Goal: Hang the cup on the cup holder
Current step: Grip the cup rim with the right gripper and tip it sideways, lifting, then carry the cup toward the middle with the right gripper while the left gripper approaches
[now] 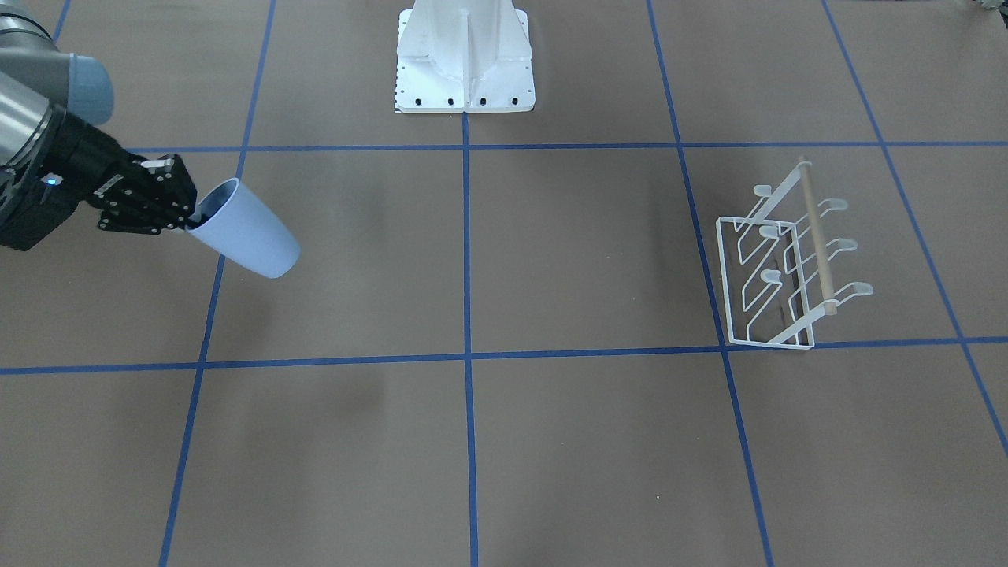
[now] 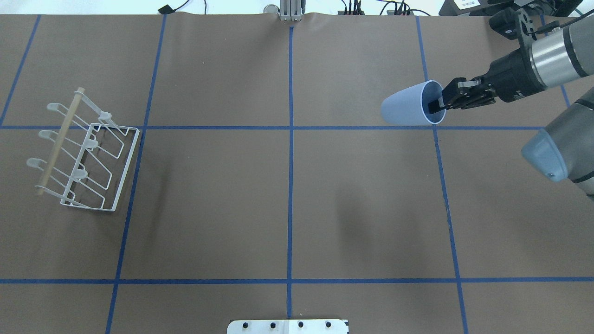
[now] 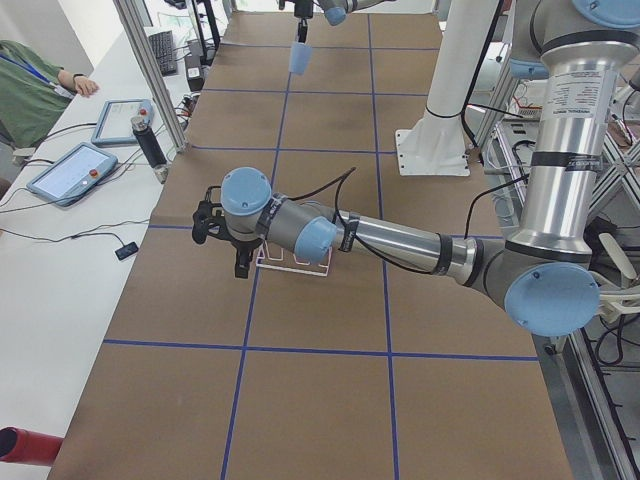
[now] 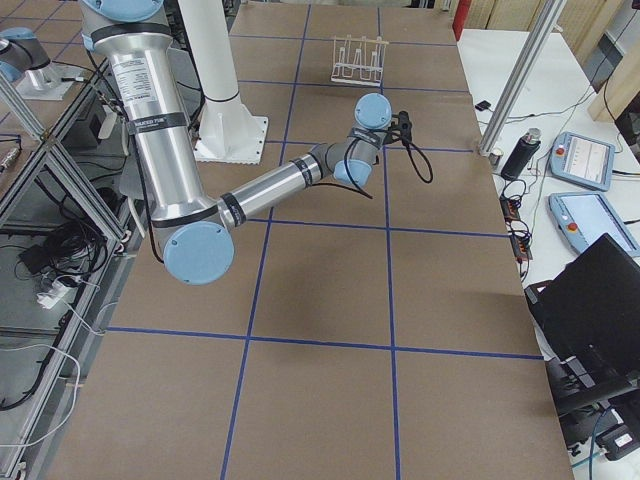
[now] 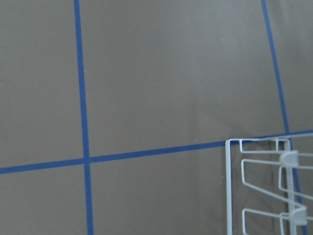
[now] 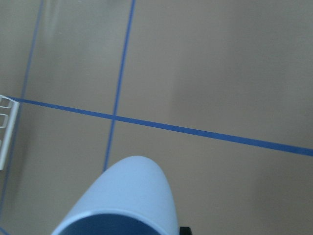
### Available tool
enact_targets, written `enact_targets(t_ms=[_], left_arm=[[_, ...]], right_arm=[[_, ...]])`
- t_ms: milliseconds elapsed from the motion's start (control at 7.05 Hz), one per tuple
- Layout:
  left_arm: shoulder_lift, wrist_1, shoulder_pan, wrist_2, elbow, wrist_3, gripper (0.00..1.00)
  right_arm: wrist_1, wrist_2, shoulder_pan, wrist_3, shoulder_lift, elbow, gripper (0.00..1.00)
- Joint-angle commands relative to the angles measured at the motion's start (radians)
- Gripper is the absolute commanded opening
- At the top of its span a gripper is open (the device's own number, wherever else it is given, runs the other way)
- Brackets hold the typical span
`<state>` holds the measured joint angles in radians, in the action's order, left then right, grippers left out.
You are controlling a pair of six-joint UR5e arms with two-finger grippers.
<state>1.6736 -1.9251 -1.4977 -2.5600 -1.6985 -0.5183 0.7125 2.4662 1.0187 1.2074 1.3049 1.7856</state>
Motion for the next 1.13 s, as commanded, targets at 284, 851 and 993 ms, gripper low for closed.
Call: enact_targets(t_ms=[284, 851, 993], left_arm=[[0.107, -0.677, 0.201, 0.001, -0.010, -0.843, 0.98], [0.236, -1.047, 0.524, 0.303, -0.157, -1.511, 0.98], [0.242, -1.075, 0.656, 0.478, -0.203, -1.560, 0.98]], right_arm=[[-0.529, -0.192, -0.182, 0.505, -0.016, 0.020, 0.00], [-0.842, -0.332, -0.339, 0.584, -0.016, 0.014, 0.00], [-0.873, -0.355, -0.348, 0.586, -0.019, 0.012, 0.00]])
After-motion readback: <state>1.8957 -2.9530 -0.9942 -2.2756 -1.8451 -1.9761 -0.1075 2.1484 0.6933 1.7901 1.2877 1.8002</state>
